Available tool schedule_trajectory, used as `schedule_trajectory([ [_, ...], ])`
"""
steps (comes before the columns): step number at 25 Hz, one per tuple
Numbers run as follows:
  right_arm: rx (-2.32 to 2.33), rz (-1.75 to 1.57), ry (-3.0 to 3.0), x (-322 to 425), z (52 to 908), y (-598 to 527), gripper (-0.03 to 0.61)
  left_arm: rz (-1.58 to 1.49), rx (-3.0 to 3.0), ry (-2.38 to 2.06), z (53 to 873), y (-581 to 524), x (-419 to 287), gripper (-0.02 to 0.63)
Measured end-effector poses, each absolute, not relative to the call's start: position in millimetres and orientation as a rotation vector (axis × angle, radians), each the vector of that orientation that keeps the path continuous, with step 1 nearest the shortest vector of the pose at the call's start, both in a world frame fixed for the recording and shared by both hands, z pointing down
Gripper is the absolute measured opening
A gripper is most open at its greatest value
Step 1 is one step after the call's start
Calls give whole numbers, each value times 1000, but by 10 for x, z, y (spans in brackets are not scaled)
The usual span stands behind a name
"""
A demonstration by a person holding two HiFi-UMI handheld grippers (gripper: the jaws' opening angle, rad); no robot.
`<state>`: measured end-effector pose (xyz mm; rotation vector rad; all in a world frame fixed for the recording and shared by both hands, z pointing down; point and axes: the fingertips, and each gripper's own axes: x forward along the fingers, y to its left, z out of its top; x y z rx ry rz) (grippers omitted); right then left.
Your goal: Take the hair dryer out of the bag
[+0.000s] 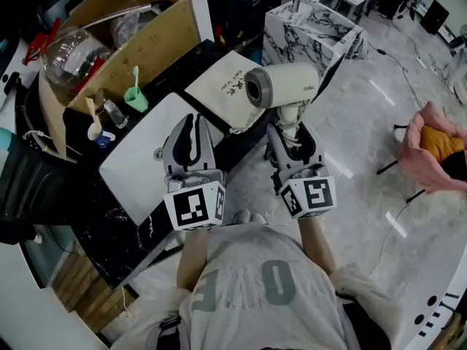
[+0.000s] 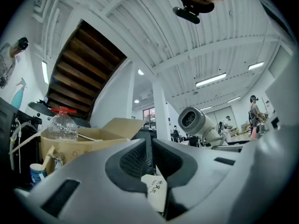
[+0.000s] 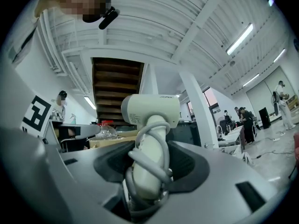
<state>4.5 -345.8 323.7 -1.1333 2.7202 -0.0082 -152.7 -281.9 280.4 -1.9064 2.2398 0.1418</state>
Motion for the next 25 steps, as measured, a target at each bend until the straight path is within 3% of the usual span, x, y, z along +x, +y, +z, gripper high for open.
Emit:
schedule_trajectory([
  [7,-1119,-17,2768,3,3299,-3411,233,135,-1898,2315,2958,-2782,-1645,37],
  [25,-1142,-6,2761,57,3265,-3502,232,157,-1915,2339,3022,-2881,-1674,35],
])
